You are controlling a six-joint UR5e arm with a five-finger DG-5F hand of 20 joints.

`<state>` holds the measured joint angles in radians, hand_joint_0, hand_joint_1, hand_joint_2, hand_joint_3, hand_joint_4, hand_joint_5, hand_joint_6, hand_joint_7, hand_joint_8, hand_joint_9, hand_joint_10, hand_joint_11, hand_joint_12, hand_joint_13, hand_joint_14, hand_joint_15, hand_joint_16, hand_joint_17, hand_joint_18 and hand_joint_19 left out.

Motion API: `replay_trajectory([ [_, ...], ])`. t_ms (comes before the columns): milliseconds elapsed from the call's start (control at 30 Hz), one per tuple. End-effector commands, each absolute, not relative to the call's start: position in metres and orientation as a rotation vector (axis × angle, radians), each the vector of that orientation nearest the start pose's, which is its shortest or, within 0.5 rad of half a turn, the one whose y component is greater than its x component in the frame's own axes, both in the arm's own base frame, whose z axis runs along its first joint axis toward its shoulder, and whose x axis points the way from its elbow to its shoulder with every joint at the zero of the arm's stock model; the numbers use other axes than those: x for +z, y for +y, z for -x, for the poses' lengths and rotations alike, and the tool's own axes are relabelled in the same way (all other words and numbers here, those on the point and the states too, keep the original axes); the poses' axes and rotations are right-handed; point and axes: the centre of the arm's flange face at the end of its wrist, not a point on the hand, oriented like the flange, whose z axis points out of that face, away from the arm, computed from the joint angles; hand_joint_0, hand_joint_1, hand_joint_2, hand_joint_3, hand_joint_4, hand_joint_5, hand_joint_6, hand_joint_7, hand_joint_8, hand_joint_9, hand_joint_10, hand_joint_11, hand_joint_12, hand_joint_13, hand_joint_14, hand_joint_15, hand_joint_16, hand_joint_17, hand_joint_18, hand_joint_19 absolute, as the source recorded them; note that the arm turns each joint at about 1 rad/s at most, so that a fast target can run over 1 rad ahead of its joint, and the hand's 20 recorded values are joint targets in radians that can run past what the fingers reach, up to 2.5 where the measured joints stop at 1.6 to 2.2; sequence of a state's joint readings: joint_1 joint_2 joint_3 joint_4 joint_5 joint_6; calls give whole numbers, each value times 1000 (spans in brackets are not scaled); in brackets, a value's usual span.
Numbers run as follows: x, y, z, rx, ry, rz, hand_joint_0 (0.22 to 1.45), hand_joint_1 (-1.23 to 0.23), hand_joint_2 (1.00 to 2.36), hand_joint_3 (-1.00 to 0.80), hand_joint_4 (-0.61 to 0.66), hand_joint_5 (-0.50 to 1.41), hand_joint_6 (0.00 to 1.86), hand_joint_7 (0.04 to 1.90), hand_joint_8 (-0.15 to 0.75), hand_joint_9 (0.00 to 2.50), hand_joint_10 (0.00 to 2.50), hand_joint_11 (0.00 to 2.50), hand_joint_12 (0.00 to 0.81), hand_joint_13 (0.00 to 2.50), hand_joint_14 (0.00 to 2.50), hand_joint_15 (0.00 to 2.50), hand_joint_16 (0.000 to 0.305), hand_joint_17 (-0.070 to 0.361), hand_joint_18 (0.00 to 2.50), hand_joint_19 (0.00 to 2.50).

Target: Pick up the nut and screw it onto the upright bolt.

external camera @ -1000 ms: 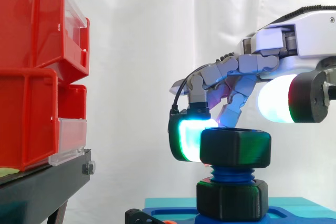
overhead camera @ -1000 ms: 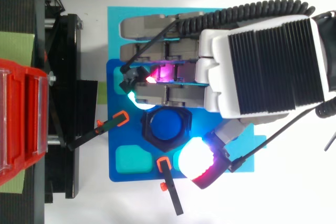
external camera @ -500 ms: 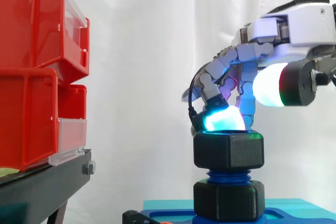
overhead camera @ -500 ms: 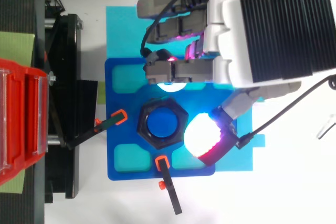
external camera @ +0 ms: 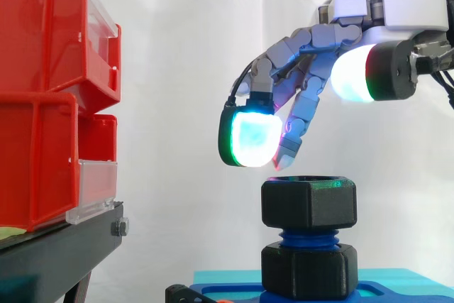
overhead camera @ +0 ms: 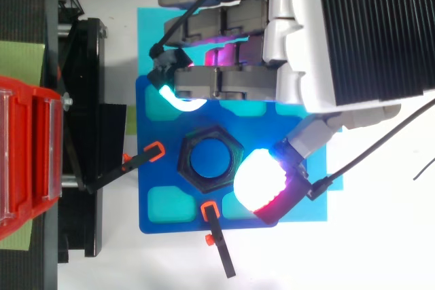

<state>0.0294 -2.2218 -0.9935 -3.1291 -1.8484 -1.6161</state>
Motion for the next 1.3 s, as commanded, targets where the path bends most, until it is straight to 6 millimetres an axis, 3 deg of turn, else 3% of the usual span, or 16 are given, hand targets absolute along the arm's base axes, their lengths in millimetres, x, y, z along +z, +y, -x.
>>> replay_trajectory([
  [0,367,-79,-743,212,1605,272,513,-153,1000,-500,215,-91,502,726,230,955,0,0,255,549,0,0,26,59,213,0],
  [100,366,-68,-745,213,1601,273,511,-137,1000,-500,215,-92,502,712,228,918,0,0,262,505,0,0,27,61,179,0],
  [400,333,-48,-743,231,1616,255,511,-120,1000,-500,226,-73,503,804,237,878,0,0,270,452,0,0,28,64,123,0],
  [500,334,-45,-744,236,1605,254,511,-117,1000,-500,229,-66,503,836,240,874,0,0,270,450,0,0,29,64,115,0],
  [800,332,-42,-743,243,1619,256,519,-122,1000,-500,248,-45,505,985,248,882,0,0,271,450,0,0,28,63,106,0],
  [1267,331,-52,-741,238,1632,251,534,-153,1000,-500,149,-10,505,1257,261,961,0,0,252,532,0,0,24,53,161,0],
])
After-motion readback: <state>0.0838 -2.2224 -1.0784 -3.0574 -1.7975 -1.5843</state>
